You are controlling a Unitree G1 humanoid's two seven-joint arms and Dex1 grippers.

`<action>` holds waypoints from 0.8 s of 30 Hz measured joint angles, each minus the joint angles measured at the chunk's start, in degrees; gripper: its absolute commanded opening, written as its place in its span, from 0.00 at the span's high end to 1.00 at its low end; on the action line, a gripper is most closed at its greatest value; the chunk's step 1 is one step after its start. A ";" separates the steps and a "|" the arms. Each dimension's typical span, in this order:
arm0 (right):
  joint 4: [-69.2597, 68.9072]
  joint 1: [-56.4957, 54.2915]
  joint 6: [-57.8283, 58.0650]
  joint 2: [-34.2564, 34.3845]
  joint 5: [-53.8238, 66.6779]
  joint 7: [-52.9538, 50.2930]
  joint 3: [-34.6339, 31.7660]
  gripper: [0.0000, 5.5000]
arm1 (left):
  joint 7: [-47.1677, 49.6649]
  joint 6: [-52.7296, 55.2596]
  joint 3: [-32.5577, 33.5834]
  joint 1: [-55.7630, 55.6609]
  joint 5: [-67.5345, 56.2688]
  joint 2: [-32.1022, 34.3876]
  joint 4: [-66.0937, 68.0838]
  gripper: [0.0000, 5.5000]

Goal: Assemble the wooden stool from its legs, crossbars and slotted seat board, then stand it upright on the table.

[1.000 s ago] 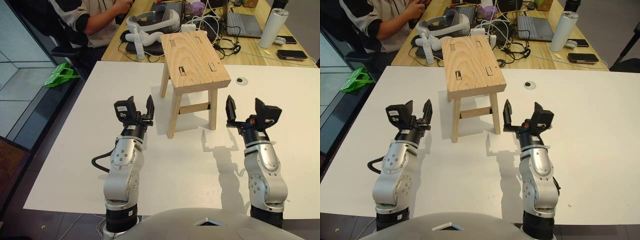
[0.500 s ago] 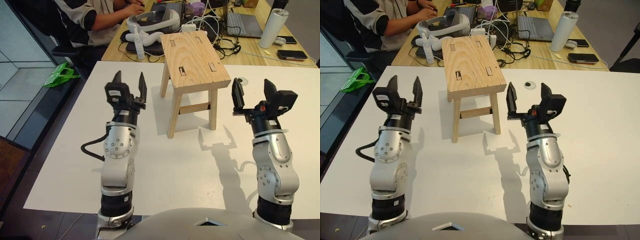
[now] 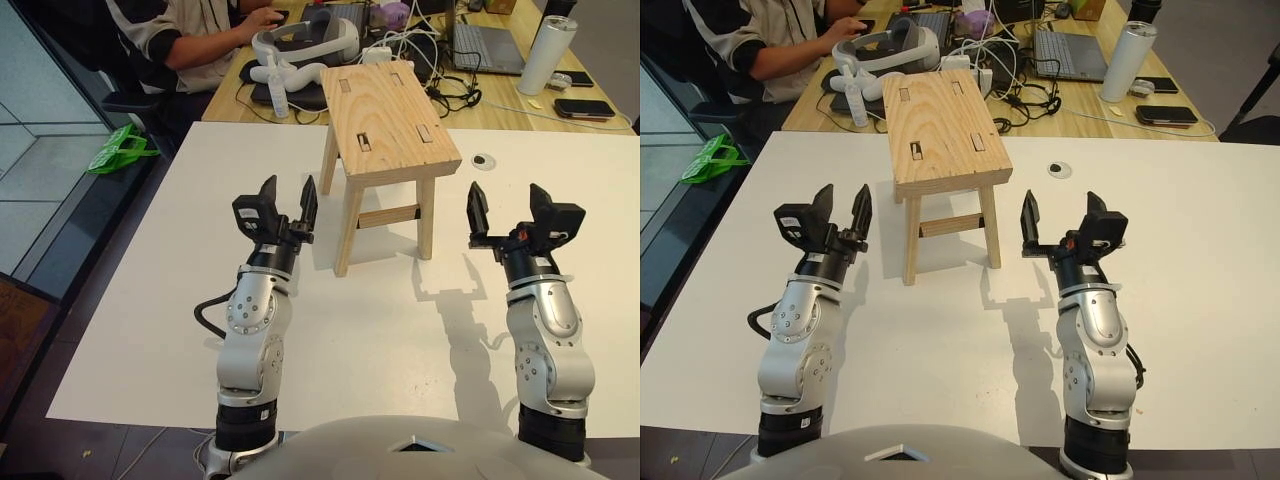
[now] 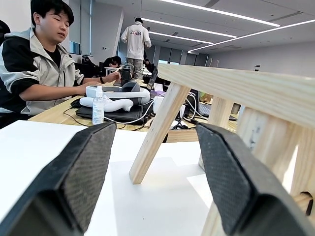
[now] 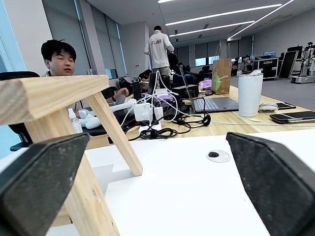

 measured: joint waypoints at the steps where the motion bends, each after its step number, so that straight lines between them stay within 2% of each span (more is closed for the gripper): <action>1: -0.43 0.54 0.30 -0.02 0.34 0.00 0.03 0.06 | -0.01 0.14 -0.08 0.45 0.01 0.14 -0.50 0.45; 24: -4.39 4.00 2.98 -0.06 2.97 -0.60 0.97 0.06 | -1.33 3.29 0.24 1.82 -1.65 0.99 -2.90 0.45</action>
